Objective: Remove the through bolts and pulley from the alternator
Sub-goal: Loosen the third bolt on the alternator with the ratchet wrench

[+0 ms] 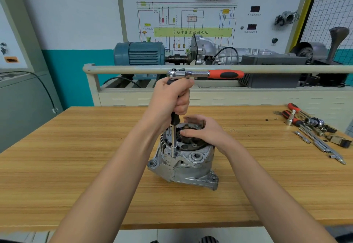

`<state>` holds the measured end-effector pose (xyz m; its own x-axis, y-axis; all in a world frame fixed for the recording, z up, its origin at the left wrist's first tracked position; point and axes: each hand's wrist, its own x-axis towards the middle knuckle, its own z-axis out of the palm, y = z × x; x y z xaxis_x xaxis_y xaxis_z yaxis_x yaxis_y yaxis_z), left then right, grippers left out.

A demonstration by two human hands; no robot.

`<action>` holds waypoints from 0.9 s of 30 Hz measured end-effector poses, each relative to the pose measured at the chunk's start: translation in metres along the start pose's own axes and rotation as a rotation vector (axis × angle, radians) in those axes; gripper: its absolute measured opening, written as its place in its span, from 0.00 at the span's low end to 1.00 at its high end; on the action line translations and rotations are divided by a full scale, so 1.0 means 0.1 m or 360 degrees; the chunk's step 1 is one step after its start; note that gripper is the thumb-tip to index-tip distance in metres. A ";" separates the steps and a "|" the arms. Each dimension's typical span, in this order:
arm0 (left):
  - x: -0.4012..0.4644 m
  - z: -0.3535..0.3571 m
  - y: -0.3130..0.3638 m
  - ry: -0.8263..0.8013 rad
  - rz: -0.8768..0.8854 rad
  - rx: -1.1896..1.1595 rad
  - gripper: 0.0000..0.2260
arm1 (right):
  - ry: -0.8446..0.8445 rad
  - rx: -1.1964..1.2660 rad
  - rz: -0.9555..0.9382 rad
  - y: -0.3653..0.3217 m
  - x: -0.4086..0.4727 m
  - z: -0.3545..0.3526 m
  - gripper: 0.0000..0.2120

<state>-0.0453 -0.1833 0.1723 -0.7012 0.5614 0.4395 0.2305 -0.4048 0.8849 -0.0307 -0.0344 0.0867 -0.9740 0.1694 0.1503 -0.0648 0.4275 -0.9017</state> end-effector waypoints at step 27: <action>-0.03 -0.09 -0.03 0.0056 0.0017 -0.0012 0.20 | 0.0191 0.2121 -0.1308 -1.27 -0.41 0.07 0.25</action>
<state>-0.0498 -0.1904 0.1667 -0.7220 0.5315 0.4429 0.2329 -0.4161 0.8790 0.0159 -0.1019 0.1919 -0.5591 0.3880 0.7327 -0.7488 -0.6157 -0.2454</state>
